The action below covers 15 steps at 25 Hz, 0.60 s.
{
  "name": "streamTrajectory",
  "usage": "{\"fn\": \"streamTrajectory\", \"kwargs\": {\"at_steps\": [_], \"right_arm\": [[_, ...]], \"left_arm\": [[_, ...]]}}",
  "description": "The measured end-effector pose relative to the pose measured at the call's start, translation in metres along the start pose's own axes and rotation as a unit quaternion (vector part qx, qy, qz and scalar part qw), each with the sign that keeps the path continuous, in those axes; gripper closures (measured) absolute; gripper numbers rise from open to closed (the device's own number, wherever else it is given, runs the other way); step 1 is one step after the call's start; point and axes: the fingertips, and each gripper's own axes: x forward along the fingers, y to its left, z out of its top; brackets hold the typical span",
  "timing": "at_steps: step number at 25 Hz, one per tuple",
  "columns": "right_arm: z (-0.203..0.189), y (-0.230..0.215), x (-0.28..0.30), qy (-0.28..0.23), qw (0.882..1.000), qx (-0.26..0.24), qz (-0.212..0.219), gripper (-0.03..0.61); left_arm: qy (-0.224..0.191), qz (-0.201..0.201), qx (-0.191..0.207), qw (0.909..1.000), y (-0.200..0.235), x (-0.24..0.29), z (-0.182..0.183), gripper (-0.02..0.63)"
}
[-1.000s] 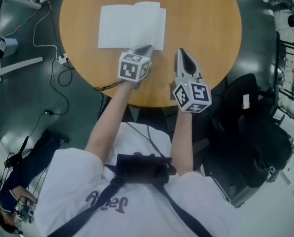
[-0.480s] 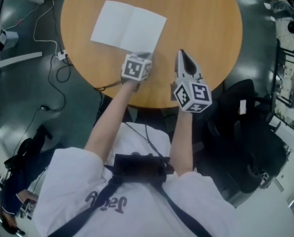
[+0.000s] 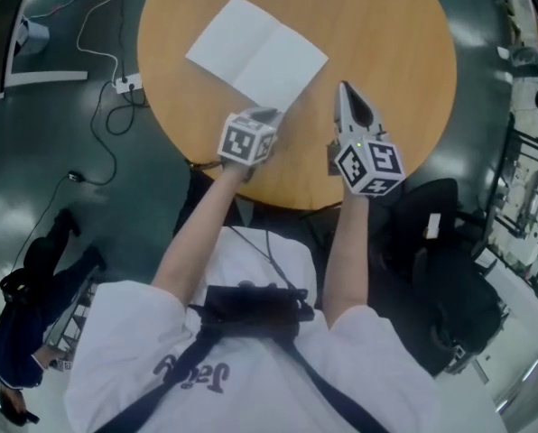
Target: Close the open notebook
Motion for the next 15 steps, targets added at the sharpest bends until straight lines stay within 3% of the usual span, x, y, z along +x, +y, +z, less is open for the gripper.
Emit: {"fn": "streamTrajectory", "kwargs": {"at_steps": [4,8,10,14,15], "right_arm": [[0.029,0.016,0.032,-0.003,0.998,-0.033,0.056,0.561],[0.044,0.032,0.068,0.012,0.993,-0.064,0.099,0.561],[0.045,0.034,0.093,0.026,0.990,-0.083,0.113,0.561],[0.033,0.036,0.148,0.075,0.979,-0.115,0.150,0.530],[0.027,0.042,0.160,0.089,0.975,-0.121,0.162,0.527]], "left_arm": [[-0.038,-0.004,-0.048,0.9981,0.016,-0.032,0.001,0.527],[-0.071,-0.032,-0.079,0.9938,0.028,-0.060,0.007,0.446],[-0.077,-0.042,-0.088,0.9922,0.040,-0.070,0.012,0.395],[-0.118,-0.021,-0.133,0.9839,0.089,-0.085,0.032,0.379],[-0.124,-0.022,-0.145,0.9814,0.100,-0.089,0.034,0.347]]}}
